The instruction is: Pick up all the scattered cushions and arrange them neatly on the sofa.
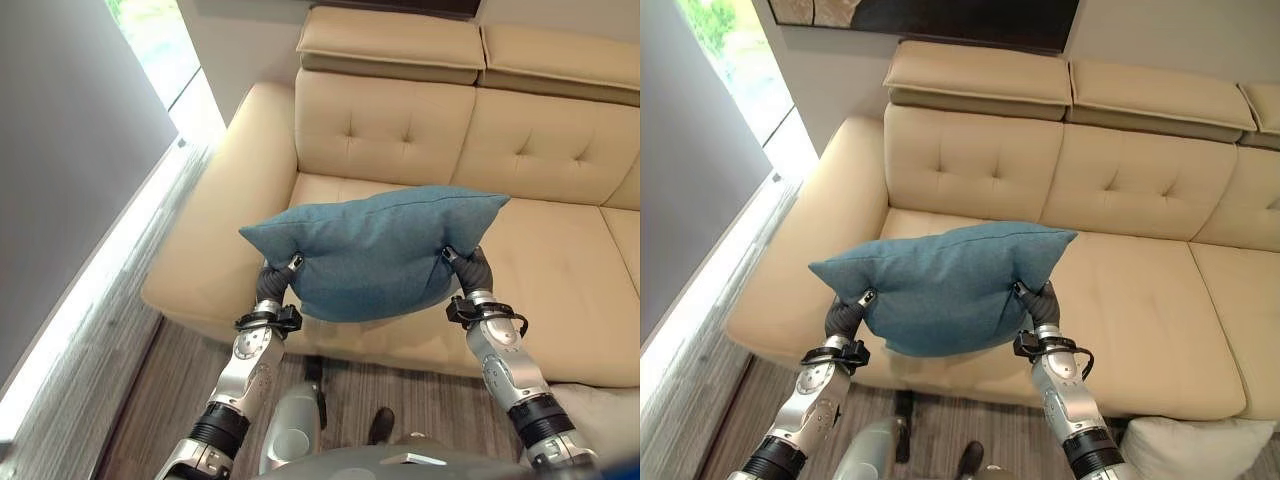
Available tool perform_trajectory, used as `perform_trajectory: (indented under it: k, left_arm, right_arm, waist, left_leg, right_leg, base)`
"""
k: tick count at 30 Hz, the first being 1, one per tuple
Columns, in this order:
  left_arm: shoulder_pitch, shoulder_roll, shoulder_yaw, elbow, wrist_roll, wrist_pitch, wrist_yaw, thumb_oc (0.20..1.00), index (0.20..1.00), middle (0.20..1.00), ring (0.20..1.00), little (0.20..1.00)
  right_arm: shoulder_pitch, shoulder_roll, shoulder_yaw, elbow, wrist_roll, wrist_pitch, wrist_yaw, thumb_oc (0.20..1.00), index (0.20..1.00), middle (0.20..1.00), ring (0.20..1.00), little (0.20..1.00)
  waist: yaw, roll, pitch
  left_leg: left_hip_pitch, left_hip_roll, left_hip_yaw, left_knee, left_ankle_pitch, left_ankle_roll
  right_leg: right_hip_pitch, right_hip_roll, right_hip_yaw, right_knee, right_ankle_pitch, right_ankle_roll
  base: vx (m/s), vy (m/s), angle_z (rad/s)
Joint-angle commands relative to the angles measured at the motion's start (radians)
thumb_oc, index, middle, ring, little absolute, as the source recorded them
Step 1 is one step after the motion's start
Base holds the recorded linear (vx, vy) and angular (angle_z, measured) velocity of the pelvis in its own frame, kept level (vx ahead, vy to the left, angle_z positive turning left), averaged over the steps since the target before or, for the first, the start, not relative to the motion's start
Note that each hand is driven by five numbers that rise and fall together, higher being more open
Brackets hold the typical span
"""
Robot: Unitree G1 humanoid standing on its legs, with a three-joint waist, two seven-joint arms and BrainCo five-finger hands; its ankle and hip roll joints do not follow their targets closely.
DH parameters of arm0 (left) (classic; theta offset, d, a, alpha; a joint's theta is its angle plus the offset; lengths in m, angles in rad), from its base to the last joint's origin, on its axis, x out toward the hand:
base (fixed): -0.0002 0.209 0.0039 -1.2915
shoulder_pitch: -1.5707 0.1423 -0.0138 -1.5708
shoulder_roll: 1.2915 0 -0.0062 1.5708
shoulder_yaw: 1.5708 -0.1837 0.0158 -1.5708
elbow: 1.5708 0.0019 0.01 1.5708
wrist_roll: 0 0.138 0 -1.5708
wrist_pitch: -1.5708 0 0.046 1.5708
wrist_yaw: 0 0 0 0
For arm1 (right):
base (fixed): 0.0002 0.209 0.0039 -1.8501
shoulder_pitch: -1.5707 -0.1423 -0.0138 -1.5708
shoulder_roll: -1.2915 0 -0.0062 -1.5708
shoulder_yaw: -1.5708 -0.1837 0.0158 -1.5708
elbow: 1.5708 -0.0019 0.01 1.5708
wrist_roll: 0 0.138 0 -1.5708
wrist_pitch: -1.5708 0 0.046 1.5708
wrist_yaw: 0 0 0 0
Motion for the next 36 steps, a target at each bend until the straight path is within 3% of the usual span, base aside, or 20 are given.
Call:
perform_trajectory:
  k: [1, 4, 6, 7, 11, 12, 15, 16, 20, 29, 36]
  left_arm:
    - [-0.061, 0.022, -0.040, -0.110, 0.061, -0.064, -0.058, 0.200, 0.200, 0.200, 0.200, 0.200]
    - [-0.048, 0.035, -0.032, -0.127, 0.065, -0.062, -0.060, 0.200, 0.200, 0.200, 0.200, 0.200]
    - [-0.043, 0.045, -0.025, -0.133, 0.069, -0.067, -0.055, 0.200, 0.200, 0.200, 0.200, 0.200]
    - [-0.049, 0.051, -0.025, -0.127, 0.068, -0.077, -0.056, 0.200, 0.200, 0.200, 0.200, 0.200]
    - [-0.055, 0.048, -0.020, -0.127, 0.066, -0.083, -0.057, 0.200, 0.200, 0.200, 0.200, 0.200]
    - [-0.073, 0.046, -0.020, -0.124, 0.067, -0.089, -0.062, 0.200, 0.200, 0.200, 0.200, 0.200]
    - [-0.070, 0.041, -0.015, -0.123, 0.074, -0.090, -0.065, 0.200, 0.200, 0.200, 0.200, 0.200]
    - [-0.074, 0.028, -0.013, -0.121, 0.074, -0.086, -0.062, 0.200, 0.200, 0.200, 0.200, 0.200]
    - [-0.107, 0.024, -0.015, -0.110, 0.089, -0.080, -0.043, 0.200, 0.200, 0.200, 0.200, 0.200]
    - [-0.271, 0.043, -0.008, -0.041, 0.116, -0.087, 0.041, 0.200, 0.200, 0.200, 0.200, 0.200]
    - [-0.744, 0.147, -0.083, 0.172, 0.097, -0.146, 0.176, 0.200, 0.200, 0.200, 0.200, 0.200]
  right_arm:
    - [-0.075, 0.035, 0.018, -0.123, -0.019, -0.094, 0.056, 0.200, 0.200, 0.200, 0.200, 0.200]
    - [-0.080, 0.049, 0.020, -0.120, -0.026, -0.090, 0.067, 0.200, 0.200, 0.200, 0.200, 0.200]
    - [-0.101, 0.058, 0.028, -0.118, -0.037, -0.089, 0.073, 0.200, 0.200, 0.200, 0.200, 0.200]
    - [-0.105, 0.063, 0.036, -0.121, -0.047, -0.085, 0.082, 0.200, 0.200, 0.200, 0.200, 0.200]
    - [-0.108, 0.058, 0.032, -0.126, -0.050, -0.085, 0.082, 0.200, 0.200, 0.200, 0.200, 0.200]
    - [-0.104, 0.055, 0.017, -0.136, -0.047, -0.084, 0.080, 0.200, 0.200, 0.200, 0.200, 0.200]
    - [-0.095, 0.054, 0.012, -0.134, -0.052, -0.084, 0.079, 0.200, 0.200, 0.200, 0.200, 0.200]
    - [-0.073, 0.024, 0.004, -0.147, -0.066, -0.080, 0.078, 0.200, 0.200, 0.200, 0.200, 0.200]
    - [-0.072, 0.005, 0.002, -0.152, -0.079, -0.073, 0.065, 0.200, 0.200, 0.200, 0.200, 0.200]
    - [-0.230, -0.003, 0.065, -0.097, -0.121, -0.061, 0.002, 0.200, 0.200, 0.200, 0.200, 0.200]
    - [-0.683, -0.015, 0.154, 0.026, -0.171, -0.082, -0.149, 0.200, 0.200, 0.200, 0.200, 0.200]
  waist:
    - [0.032, -0.045, -0.076]
    - [0.039, -0.040, -0.080]
    - [0.036, -0.022, -0.069]
    - [0.019, -0.004, -0.061]
    - [0.007, 0.010, -0.062]
    - [-0.013, -0.001, -0.057]
    - [-0.017, -0.011, -0.061]
    - [-0.027, -0.014, -0.079]
    - [-0.037, -0.012, -0.086]
    - [-0.047, -0.003, -0.089]
    - [-0.063, 0.020, -0.016]
  left_leg:
    - [-0.007, -0.023, -0.013, 0.101, -0.127, -0.047]
    - [0.038, -0.035, -0.005, 0.076, -0.149, -0.021]
    - [0.065, -0.038, 0.001, 0.064, -0.163, 0.005]
    - [0.080, -0.044, -0.012, 0.054, -0.171, 0.020]
    - [0.096, -0.040, -0.024, 0.030, -0.172, 0.014]
    - [0.114, -0.042, -0.045, 0.019, -0.180, -0.002]
    - [0.120, -0.041, -0.049, 0.022, -0.185, -0.017]
    - [0.134, -0.022, -0.070, 0.003, -0.174, -0.046]
    - [0.158, -0.002, -0.083, -0.020, -0.165, -0.066]
    - [0.198, 0.025, -0.074, -0.084, -0.143, -0.090]
    - [-0.035, 0.028, -0.077, -0.098, -0.076, -0.098]
  right_leg:
    - [0.010, -0.046, 0.052, 0.044, -0.033, 0.061]
    - [-0.026, -0.072, 0.072, 0.152, -0.030, 0.083]
    - [-0.097, -0.107, 0.088, 0.287, -0.003, 0.119]
    - [-0.164, -0.118, 0.148, 0.356, 0.017, 0.132]
    - [-0.183, -0.135, 0.175, 0.264, 0.020, 0.119]
    - [-0.190, -0.144, 0.217, 0.140, 0.068, 0.130]
    - [-0.158, -0.145, 0.185, 0.093, 0.079, 0.132]
    - [-0.109, -0.120, 0.151, 0.036, 0.080, 0.117]
    - [-0.067, -0.100, 0.121, -0.008, 0.072, 0.104]
    - [-0.040, -0.072, 0.103, -0.057, 0.059, 0.093]
    - [-0.295, -0.074, 0.141, -0.057, 0.133, 0.106]
  base:
    - [0.18, 0.139, -0.12]
    - [0.11, 0.133, -0.10]
    - [0.08, 0.174, -0.17]
    - [0.10, 0.126, -0.25]
    - [0.10, -0.043, -0.08]
    - [0.14, -0.189, -0.03]
    - [0.15, -0.218, 0.44]
    - [0.15, -0.197, 0.77]
    - [0.13, -0.155, 0.31]
    - [0.08, -0.045, 0.04]
    - [-0.20, 0.044, -0.10]
